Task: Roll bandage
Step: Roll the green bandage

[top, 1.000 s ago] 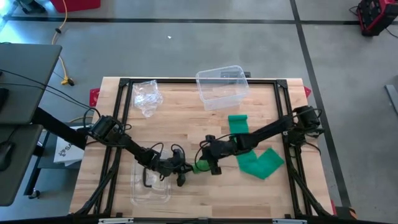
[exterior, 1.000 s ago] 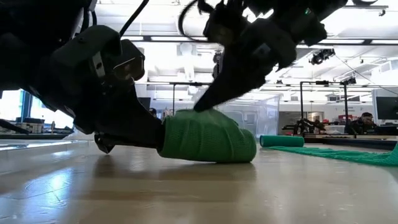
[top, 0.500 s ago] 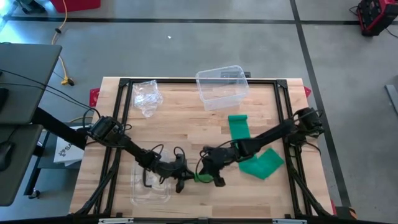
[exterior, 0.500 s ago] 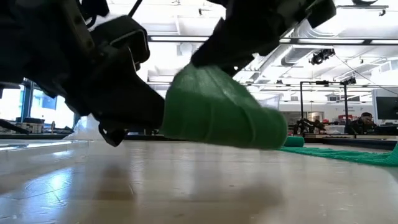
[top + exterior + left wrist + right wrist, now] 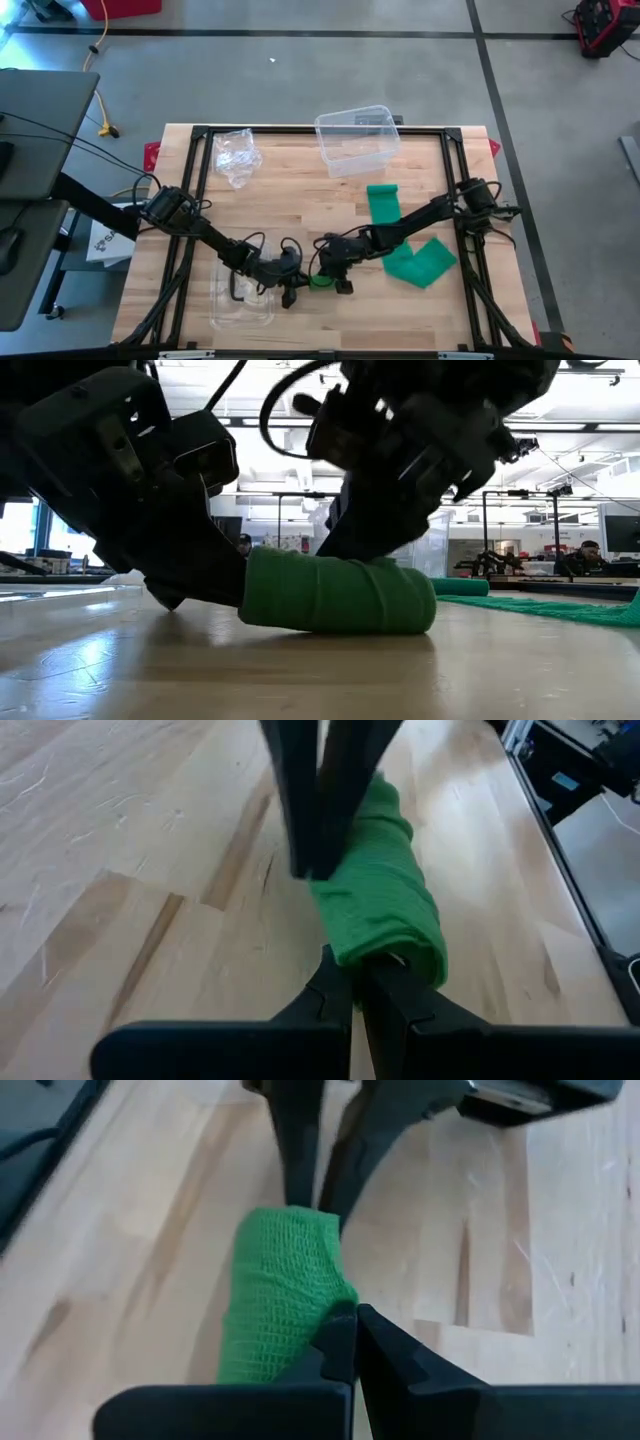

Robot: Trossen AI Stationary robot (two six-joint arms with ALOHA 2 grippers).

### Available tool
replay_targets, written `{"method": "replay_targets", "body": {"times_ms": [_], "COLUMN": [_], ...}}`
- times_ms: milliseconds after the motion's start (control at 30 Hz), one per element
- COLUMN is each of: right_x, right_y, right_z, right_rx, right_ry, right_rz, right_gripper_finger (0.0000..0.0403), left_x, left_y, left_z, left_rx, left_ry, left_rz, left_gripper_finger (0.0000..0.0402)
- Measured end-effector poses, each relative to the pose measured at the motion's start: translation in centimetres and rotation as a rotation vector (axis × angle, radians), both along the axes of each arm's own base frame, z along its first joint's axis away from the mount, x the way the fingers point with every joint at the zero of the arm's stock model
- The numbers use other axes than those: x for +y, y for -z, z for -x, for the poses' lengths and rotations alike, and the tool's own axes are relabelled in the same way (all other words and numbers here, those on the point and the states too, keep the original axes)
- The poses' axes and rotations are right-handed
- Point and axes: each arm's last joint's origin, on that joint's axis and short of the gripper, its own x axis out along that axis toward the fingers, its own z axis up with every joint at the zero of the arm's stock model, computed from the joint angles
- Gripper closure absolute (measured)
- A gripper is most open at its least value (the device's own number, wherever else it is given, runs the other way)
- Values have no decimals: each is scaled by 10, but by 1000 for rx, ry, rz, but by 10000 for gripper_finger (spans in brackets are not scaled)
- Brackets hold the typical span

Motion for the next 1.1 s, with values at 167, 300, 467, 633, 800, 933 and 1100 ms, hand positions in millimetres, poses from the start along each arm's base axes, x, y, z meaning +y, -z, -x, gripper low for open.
{"method": "replay_targets", "body": {"times_ms": [167,300,467,633,800,933,1100], "right_x": [-5,-3,8,17,22,23,23], "right_y": [2,3,3,7,7,6,6], "right_z": [-1,-1,3,7,9,9,8], "right_rx": [6,10,11,28,15,3,-2], "right_ry": [6,-7,-5,-7,1,19,21], "right_rz": [-1,-11,4,29,43,67,70], "right_gripper_finger": [403,403,403,403,403,403,403], "left_x": [0,1,5,8,9,9,11], "left_y": [1,1,5,6,6,1,-15], "left_z": [1,1,2,1,0,2,10], "left_rx": [21,21,65,68,74,90,115], "left_ry": [-9,-12,-17,25,64,89,101], "left_rz": [2,-4,-34,-60,-77,-113,-156], "left_gripper_finger": [399,393,338,260,212,211,224]}}
